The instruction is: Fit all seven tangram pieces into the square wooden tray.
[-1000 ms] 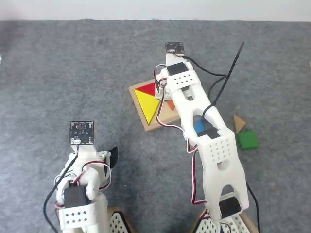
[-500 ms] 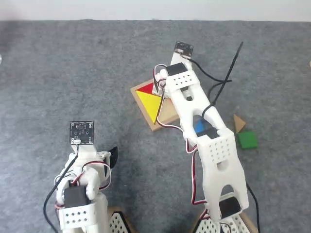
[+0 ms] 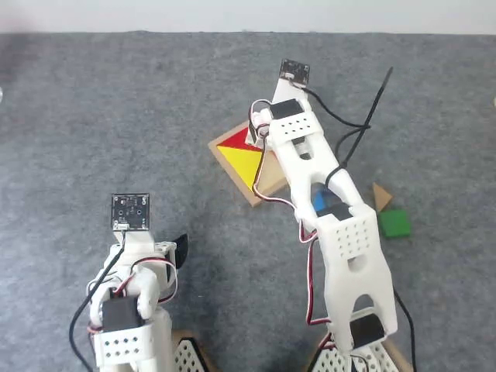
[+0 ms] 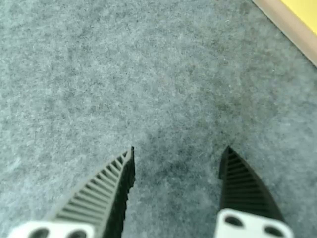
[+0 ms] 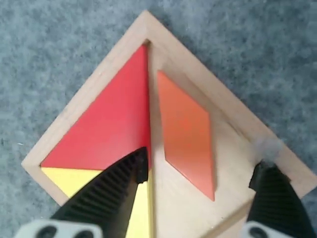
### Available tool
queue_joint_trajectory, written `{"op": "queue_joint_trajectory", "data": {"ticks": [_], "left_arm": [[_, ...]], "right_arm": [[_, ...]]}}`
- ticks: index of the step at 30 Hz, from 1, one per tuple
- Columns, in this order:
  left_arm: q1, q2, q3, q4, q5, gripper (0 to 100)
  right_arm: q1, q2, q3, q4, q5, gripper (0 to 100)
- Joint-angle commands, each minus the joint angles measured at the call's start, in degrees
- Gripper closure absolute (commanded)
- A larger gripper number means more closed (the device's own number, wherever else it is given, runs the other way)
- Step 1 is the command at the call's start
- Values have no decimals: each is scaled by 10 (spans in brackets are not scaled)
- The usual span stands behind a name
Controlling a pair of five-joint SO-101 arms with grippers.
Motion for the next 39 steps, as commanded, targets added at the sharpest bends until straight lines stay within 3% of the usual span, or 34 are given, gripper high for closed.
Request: {"op": "queue_joint_trajectory", "data": {"ticks": [1, 8, 16, 24, 39], "left_arm": [[0, -12, -13, 3, 4, 729], [0, -12, -13, 3, 4, 729], [0, -12, -13, 3, 4, 729], [0, -12, -13, 3, 4, 729], [0, -12, -13, 3, 4, 729]], "right_arm": [[11, -10, -23, -2, 11, 652], [-8, -11, -32, 46, 72, 652], [-5, -4, -155, 117, 112, 652], [-4, 37, -180, 109, 119, 653], [22, 202, -404, 176, 114, 653]]}}
